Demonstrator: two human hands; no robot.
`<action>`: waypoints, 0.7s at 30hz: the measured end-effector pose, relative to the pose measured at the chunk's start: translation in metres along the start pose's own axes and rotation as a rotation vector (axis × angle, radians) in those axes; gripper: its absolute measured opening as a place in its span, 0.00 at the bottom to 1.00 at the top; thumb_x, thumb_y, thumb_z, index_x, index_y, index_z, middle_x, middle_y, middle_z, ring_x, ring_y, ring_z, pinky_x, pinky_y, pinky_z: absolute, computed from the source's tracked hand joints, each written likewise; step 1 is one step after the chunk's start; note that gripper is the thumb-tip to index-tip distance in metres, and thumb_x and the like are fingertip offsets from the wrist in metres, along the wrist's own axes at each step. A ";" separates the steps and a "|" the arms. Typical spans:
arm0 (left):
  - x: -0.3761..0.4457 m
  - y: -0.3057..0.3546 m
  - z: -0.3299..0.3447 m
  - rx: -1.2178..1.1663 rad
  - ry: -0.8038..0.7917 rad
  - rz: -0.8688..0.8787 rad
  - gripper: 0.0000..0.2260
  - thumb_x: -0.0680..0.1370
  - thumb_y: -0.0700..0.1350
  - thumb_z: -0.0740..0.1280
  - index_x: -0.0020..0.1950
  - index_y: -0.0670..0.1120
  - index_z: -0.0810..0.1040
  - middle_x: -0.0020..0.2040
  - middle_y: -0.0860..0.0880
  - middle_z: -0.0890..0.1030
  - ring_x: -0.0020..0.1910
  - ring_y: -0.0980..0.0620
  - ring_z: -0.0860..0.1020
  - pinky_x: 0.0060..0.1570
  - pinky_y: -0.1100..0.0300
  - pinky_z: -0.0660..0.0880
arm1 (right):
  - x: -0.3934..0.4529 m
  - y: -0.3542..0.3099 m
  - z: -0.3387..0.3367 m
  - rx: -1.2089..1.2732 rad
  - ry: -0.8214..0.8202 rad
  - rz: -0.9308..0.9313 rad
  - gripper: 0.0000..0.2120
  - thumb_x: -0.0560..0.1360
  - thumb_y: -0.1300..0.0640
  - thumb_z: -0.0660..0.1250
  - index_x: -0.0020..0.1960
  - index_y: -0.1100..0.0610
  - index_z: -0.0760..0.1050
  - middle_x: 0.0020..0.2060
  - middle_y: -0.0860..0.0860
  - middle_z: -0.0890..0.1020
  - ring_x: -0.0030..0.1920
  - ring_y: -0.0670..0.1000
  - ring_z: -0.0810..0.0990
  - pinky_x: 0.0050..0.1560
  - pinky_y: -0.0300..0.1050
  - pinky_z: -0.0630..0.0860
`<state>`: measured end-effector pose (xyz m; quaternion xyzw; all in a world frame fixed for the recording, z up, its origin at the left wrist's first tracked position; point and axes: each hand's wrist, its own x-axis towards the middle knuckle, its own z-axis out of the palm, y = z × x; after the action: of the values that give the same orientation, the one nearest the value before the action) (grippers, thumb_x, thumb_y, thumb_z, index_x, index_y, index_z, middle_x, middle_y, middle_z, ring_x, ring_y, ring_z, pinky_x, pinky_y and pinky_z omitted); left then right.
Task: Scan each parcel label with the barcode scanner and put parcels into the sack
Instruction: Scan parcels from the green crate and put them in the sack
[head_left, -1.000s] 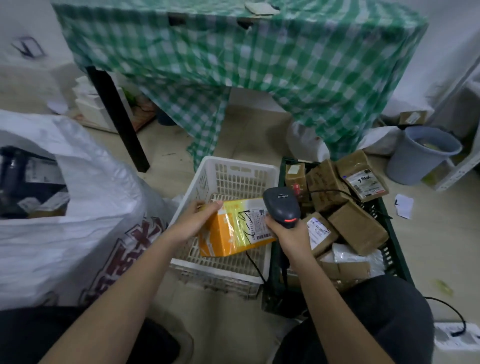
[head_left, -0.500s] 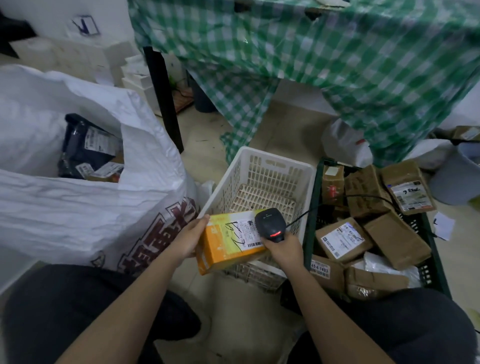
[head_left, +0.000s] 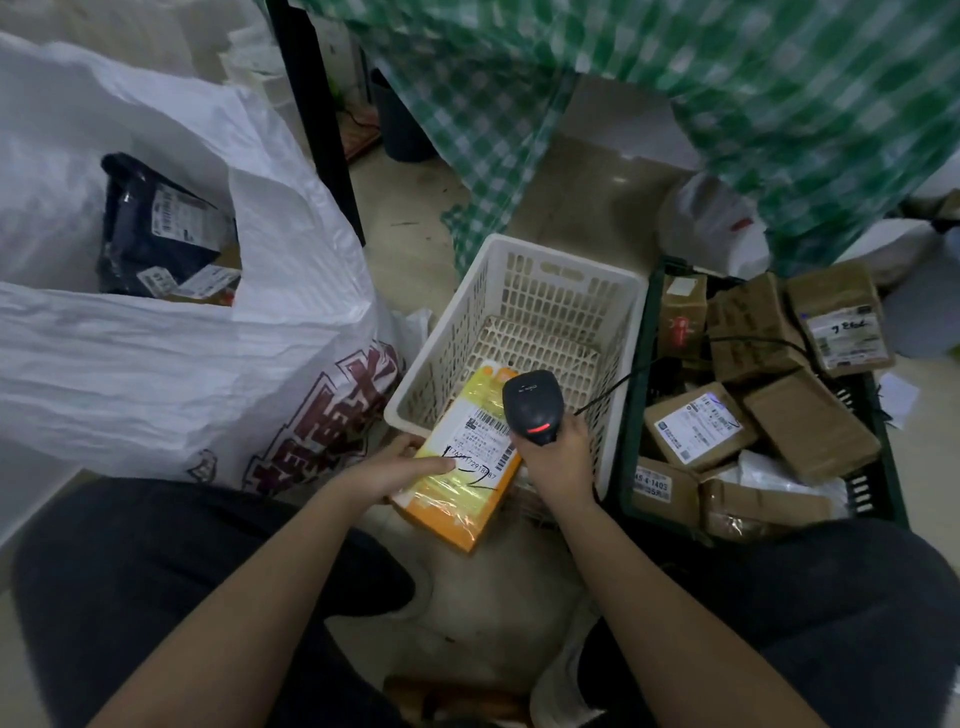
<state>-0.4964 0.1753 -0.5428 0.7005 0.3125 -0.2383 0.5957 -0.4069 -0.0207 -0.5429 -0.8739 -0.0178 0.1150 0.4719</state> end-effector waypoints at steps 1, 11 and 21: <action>-0.002 0.002 0.004 0.003 -0.034 -0.003 0.37 0.60 0.62 0.79 0.63 0.52 0.70 0.58 0.51 0.78 0.55 0.51 0.79 0.60 0.51 0.74 | -0.001 -0.001 -0.001 -0.011 0.000 0.016 0.19 0.70 0.54 0.76 0.57 0.59 0.77 0.55 0.52 0.73 0.48 0.49 0.73 0.47 0.41 0.67; 0.010 -0.006 0.014 -0.347 -0.139 -0.060 0.22 0.70 0.61 0.71 0.56 0.47 0.78 0.53 0.44 0.78 0.54 0.45 0.74 0.57 0.48 0.72 | 0.009 0.001 -0.002 0.139 -0.057 0.167 0.19 0.70 0.57 0.76 0.58 0.60 0.76 0.48 0.55 0.83 0.50 0.56 0.81 0.52 0.52 0.77; 0.006 0.003 0.003 -0.259 0.061 0.146 0.44 0.69 0.52 0.76 0.75 0.57 0.50 0.64 0.49 0.73 0.59 0.49 0.75 0.51 0.53 0.74 | 0.009 -0.028 -0.039 0.152 -0.071 0.044 0.09 0.73 0.52 0.74 0.40 0.54 0.75 0.32 0.54 0.78 0.32 0.51 0.75 0.35 0.44 0.69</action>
<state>-0.4898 0.1728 -0.5457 0.6455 0.3069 -0.1304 0.6871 -0.3874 -0.0359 -0.5003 -0.8313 -0.0066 0.1573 0.5331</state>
